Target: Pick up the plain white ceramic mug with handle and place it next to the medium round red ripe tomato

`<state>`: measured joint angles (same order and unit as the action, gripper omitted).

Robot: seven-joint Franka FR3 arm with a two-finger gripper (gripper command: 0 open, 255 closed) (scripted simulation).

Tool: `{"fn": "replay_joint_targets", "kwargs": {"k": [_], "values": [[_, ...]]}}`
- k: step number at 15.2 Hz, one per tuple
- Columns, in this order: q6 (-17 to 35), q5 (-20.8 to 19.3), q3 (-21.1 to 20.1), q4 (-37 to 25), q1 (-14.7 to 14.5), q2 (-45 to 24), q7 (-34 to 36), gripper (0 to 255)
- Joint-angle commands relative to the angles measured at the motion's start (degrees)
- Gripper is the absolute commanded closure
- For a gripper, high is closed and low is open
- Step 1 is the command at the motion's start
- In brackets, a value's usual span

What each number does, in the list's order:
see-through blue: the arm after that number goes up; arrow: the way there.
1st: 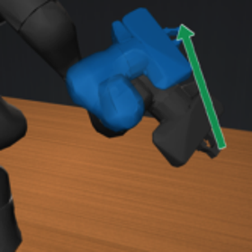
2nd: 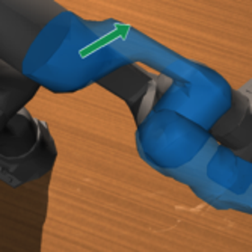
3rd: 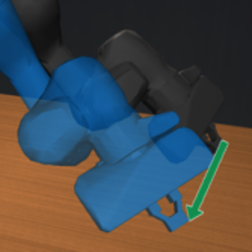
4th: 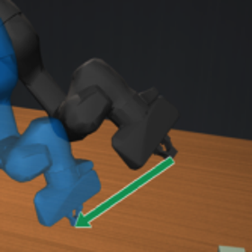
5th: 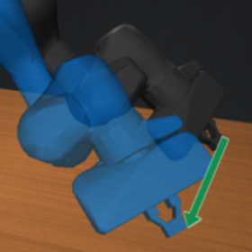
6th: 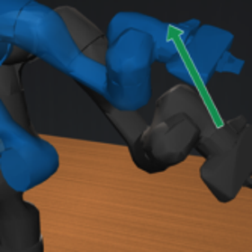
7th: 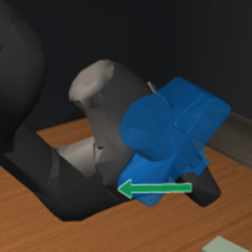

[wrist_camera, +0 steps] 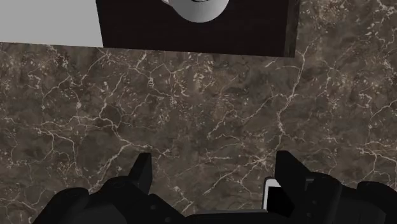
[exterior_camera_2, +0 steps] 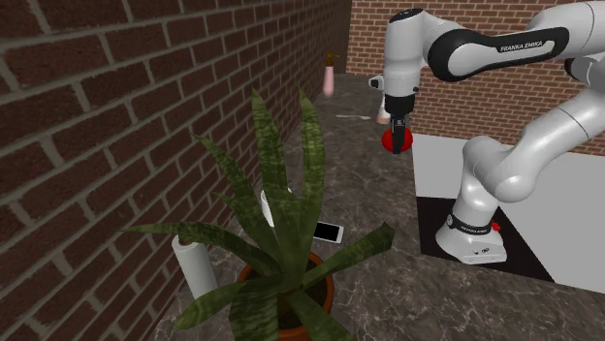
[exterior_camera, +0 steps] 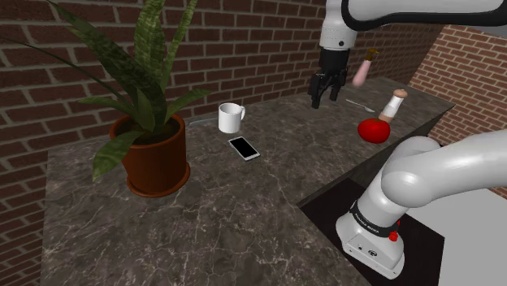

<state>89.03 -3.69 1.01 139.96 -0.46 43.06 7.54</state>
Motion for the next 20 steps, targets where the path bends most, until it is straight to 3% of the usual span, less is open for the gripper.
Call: {"fn": "replay_joint_targets", "kwargs": {"k": [1,10,20], "values": [[0.00,0.00,0.00,0.00,0.00,0.00,0.00,0],[14.95,2.63,-2.87,-4.86,-1.10,-17.00,5.50,0],[26.01,2.95,-5.26,-17.41,-1.82,-37.37,11.00,0]]}}
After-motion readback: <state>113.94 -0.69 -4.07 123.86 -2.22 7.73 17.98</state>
